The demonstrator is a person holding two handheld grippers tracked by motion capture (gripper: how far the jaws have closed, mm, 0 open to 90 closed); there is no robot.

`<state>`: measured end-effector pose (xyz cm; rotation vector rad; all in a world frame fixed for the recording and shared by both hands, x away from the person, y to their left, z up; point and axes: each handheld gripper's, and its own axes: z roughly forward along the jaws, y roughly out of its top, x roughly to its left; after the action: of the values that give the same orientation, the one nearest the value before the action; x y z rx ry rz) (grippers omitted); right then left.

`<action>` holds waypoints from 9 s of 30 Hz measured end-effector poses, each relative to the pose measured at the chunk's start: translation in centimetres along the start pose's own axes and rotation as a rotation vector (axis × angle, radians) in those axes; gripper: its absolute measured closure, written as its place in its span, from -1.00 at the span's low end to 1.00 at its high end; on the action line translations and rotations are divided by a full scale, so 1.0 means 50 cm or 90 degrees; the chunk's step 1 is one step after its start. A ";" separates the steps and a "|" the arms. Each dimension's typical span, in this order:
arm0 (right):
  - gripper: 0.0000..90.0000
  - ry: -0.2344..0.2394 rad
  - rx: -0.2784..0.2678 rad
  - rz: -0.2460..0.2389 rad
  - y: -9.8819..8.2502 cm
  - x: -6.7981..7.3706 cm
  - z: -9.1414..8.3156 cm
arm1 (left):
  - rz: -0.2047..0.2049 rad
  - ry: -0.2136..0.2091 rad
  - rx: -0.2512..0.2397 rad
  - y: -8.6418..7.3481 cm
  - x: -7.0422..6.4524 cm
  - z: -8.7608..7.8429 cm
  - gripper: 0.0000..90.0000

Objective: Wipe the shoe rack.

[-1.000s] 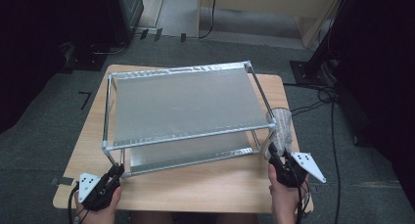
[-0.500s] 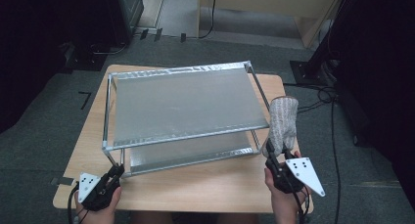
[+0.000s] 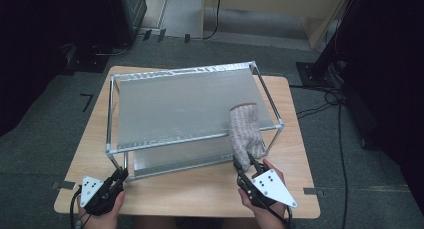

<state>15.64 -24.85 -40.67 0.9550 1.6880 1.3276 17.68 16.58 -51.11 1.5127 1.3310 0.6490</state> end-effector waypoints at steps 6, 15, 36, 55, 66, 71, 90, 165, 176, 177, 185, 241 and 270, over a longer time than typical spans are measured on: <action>0.43 0.084 0.023 -0.016 -0.018 0.027 0.012 | 0.000 0.000 0.001 0.000 0.000 0.000 0.71; 0.42 0.093 0.046 -0.010 -0.035 0.036 0.021 | -0.002 -0.007 0.001 0.000 0.003 0.001 0.71; -0.35 -0.116 0.028 0.111 0.091 -0.128 0.069 | 0.006 -0.016 0.002 -0.003 0.000 -0.004 0.72; 0.47 -0.199 0.026 0.142 0.057 -0.121 0.076 | 0.014 -0.030 0.000 -0.004 0.000 -0.002 0.72; 0.47 -0.059 0.015 0.092 0.076 0.029 0.115 | 0.038 -0.083 0.008 -0.002 0.001 -0.004 0.70; 0.46 -0.016 0.016 0.085 0.088 0.076 0.129 | 0.043 -0.095 -0.019 0.011 0.005 -0.011 0.61; 0.45 0.158 0.009 0.052 0.109 0.261 0.154 | 0.110 -0.137 0.000 0.008 -0.034 -0.006 0.76; 0.46 -0.004 0.043 0.087 0.090 -0.002 0.122 | 0.122 -0.147 -0.005 0.005 -0.015 -0.011 0.78; 0.46 -0.201 0.049 0.130 0.008 -0.163 0.047 | 0.119 -0.147 -0.005 0.003 -0.015 -0.011 0.78; 0.46 -0.213 0.057 0.134 -0.004 -0.170 0.044 | 0.120 -0.148 -0.004 0.003 -0.014 -0.011 0.78; 0.48 -0.226 0.175 0.108 -0.139 -0.153 0.051 | 0.119 -0.152 -0.006 0.002 -0.012 -0.010 0.77; 0.51 -0.206 0.102 0.226 -0.093 -0.220 0.021 | 0.110 -0.168 -0.008 0.000 -0.006 -0.007 0.76; 0.50 -0.265 0.080 0.220 -0.091 -0.240 -0.009 | 0.109 -0.170 -0.006 0.000 -0.005 -0.006 0.76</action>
<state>19.87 -36.61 -43.62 1.5331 1.3357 1.1387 17.36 16.42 -50.95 1.6538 1.0039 0.5367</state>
